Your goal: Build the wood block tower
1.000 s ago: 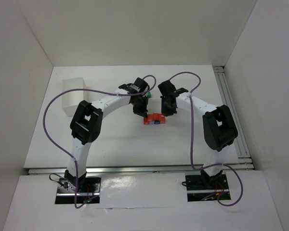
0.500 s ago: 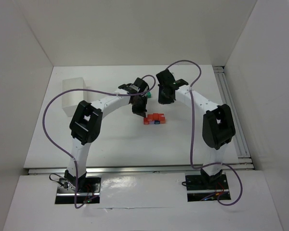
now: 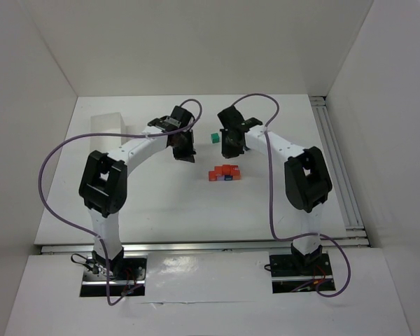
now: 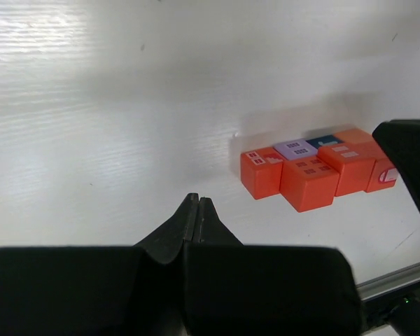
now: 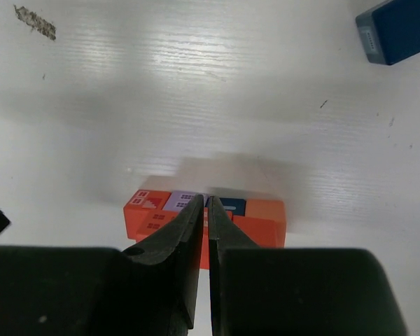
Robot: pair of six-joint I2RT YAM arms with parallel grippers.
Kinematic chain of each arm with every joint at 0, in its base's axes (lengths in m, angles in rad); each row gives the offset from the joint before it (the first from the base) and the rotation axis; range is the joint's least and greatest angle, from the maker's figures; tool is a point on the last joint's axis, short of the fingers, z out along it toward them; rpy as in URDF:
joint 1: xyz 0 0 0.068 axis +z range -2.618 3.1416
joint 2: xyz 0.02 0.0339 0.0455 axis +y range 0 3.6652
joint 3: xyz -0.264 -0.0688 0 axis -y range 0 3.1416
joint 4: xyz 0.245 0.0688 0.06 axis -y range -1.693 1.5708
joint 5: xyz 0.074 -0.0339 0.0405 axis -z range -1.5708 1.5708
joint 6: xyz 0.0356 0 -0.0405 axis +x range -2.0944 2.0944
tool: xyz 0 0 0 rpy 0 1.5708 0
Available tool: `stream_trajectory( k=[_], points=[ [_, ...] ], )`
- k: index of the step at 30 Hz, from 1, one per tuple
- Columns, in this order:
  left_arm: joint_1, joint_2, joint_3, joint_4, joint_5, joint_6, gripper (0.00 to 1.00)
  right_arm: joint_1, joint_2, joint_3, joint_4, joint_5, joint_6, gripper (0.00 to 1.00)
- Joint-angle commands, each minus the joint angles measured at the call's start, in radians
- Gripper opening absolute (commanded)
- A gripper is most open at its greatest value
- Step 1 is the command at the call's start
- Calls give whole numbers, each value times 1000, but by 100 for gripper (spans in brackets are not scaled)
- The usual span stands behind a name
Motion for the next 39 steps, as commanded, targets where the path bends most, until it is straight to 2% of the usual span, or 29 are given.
stream_trajectory(
  k=[1, 9, 39],
  points=[
    [39, -53, -24, 21, -10, -14, 0, 14, -9, -14, 4, -10, -14, 14],
    [97, -72, -54, 21, -1, 5, 0, 23, -18, -42, 4, -19, -14, 14],
    [97, -72, -100, 58, 37, 5, 0, 42, -18, -42, -5, -10, -23, 14]
  ],
)
